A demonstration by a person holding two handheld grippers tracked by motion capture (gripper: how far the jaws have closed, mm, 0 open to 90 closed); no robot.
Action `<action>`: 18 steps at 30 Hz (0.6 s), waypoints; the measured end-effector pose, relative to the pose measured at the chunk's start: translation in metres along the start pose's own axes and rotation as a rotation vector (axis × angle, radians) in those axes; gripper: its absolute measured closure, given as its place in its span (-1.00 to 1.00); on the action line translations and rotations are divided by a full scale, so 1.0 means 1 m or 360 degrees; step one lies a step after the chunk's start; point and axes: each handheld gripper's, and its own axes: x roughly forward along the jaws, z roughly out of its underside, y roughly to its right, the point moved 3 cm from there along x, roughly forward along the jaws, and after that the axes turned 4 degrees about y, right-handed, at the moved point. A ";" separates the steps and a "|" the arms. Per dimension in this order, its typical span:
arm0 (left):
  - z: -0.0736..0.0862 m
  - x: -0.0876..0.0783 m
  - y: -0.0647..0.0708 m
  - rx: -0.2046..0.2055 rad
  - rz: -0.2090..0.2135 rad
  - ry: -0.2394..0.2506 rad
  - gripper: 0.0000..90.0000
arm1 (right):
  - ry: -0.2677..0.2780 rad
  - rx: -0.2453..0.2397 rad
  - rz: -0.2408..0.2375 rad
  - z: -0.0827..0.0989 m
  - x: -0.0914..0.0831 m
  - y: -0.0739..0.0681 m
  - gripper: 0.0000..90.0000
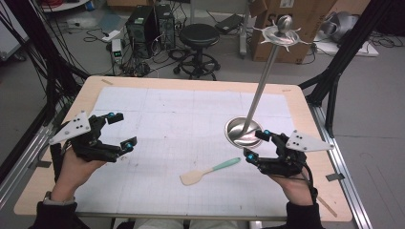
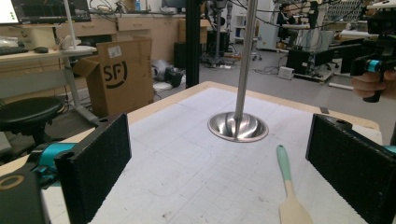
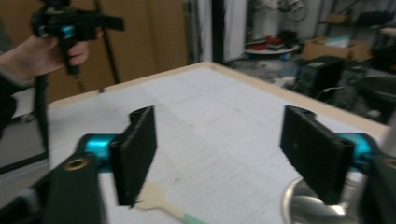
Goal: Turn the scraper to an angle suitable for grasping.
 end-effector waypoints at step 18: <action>0.006 -0.016 0.001 0.0009 -0.0058 -0.0042 -0.84 | -0.0436 0.0119 -0.0041 0.049 0.075 -0.006 0.98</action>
